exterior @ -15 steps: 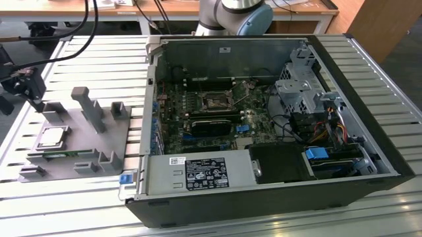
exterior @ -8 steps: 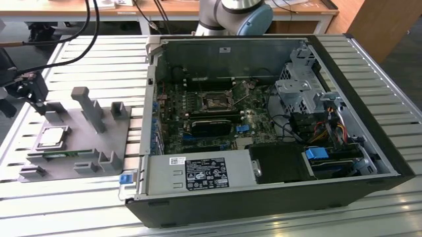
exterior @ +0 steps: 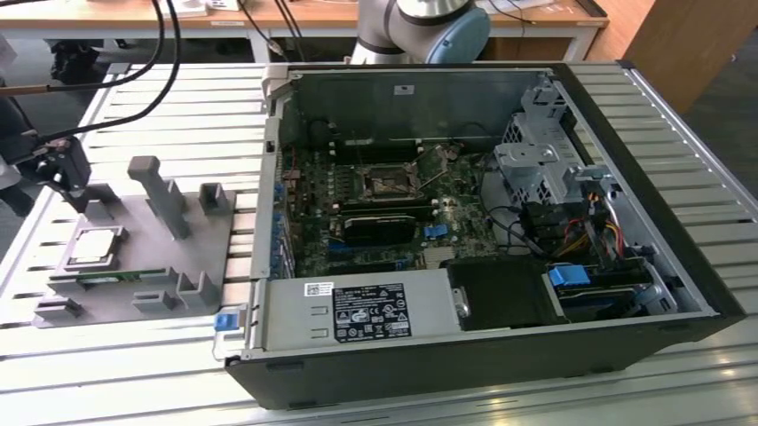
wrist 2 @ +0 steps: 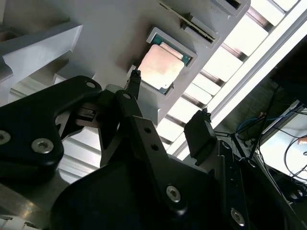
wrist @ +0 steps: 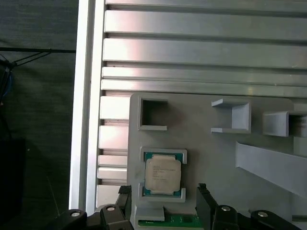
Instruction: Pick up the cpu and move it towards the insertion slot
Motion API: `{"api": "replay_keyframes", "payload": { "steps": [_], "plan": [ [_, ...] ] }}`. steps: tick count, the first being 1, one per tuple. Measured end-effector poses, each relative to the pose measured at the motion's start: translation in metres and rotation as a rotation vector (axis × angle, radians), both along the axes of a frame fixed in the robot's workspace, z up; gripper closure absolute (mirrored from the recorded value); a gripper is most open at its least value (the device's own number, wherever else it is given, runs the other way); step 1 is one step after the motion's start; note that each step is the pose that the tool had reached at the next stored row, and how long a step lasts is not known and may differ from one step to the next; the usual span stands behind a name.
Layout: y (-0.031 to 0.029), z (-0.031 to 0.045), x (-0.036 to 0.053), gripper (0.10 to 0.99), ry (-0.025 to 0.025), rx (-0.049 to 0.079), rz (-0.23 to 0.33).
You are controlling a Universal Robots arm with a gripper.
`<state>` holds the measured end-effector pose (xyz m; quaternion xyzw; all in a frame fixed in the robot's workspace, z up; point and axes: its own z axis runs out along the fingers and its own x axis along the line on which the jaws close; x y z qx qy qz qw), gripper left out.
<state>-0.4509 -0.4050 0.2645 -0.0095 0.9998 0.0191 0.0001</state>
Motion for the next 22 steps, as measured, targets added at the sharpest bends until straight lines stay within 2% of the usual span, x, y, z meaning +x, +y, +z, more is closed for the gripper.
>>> {"api": "replay_keyframes", "payload": {
  "steps": [7, 14, 22],
  "plan": [
    [-0.0006, -0.01, -0.0002, 0.439, -0.0002, 0.0, 0.0],
    [-0.0013, -0.0215, -0.0008, 0.439, -0.0043, -0.001, 0.0],
    [-0.0018, -0.0349, -0.0008, 0.439, -0.0051, -0.001, 0.0]
  ]
}}
